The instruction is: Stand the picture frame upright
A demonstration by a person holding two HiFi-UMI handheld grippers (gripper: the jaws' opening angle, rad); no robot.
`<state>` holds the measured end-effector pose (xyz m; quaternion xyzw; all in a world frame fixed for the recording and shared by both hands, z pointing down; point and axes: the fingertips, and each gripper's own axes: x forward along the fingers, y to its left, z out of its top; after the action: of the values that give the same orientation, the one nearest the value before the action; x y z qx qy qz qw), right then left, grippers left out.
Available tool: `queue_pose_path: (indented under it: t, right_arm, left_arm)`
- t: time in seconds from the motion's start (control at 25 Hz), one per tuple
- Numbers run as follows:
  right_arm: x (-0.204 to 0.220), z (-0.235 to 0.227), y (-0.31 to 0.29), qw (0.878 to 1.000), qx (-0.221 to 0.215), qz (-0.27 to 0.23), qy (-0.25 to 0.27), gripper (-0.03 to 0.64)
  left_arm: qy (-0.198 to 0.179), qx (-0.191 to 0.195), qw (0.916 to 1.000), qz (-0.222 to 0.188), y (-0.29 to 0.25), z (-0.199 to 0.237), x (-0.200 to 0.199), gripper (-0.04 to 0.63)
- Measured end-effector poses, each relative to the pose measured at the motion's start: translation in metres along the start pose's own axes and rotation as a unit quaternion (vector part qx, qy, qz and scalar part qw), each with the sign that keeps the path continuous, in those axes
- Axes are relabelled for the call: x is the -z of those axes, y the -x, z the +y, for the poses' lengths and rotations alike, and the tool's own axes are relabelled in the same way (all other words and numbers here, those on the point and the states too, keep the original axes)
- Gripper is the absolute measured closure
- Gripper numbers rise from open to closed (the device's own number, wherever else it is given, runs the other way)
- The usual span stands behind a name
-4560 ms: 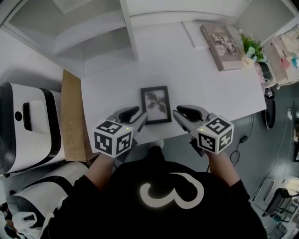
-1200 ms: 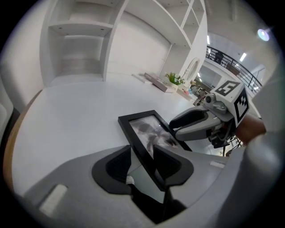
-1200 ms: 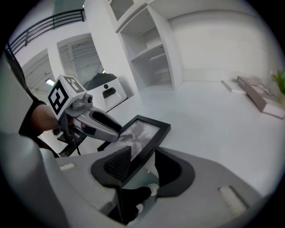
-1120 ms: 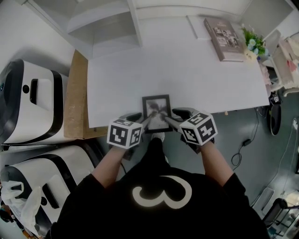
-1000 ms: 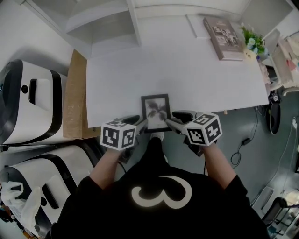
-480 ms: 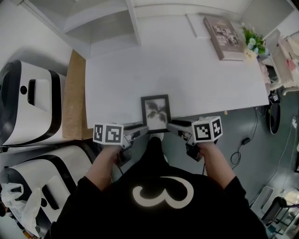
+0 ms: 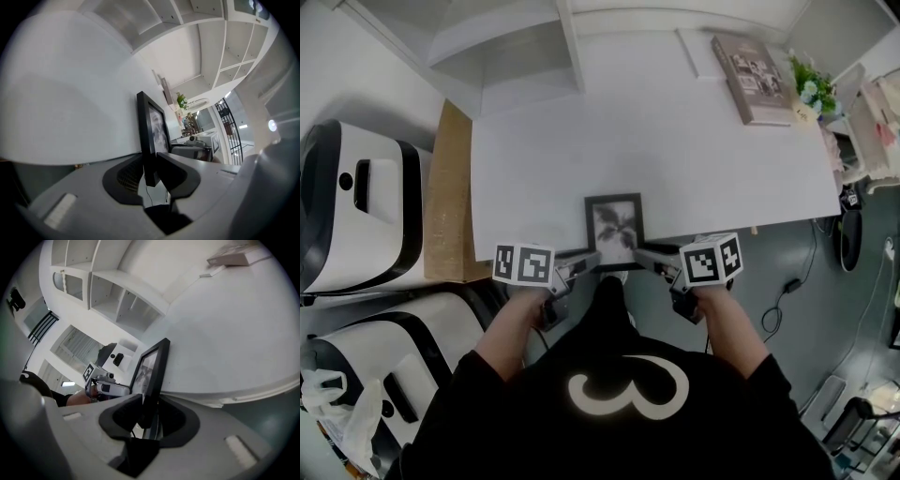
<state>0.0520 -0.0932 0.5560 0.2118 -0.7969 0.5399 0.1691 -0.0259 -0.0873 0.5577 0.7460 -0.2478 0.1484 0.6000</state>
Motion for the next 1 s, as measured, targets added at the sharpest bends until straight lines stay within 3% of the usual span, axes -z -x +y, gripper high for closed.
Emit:
queue_pose_path:
  t: [0.32,0.6,0.84,1.0]
  right_arm:
    - [0.000,-0.001,-0.002,0.999,0.024,0.012,0.044,0.509]
    - [-0.014,0.018,0.006,0.990,0.051,0.019,0.127,0.509]
    - [-0.061,0.032,0.014,0.976,0.074,-0.008,0.205,0.509]
    - [-0.101,0.037,0.019,0.959,0.093,-0.036,0.267,0.509]
  left_arm:
    - [-0.035,-0.023,0.9988,0.025,-0.001,0.001,0.003,0.497]
    - [-0.093,-0.038,0.9948,0.020,0.012,-0.016,-0.007,0.499]
    - [-0.173,-0.074,0.9821,-0.015,0.027,-0.034,-0.054,0.499]
    - [-0.218,-0.096,0.9703,-0.044,0.028,-0.045,-0.092,0.497]
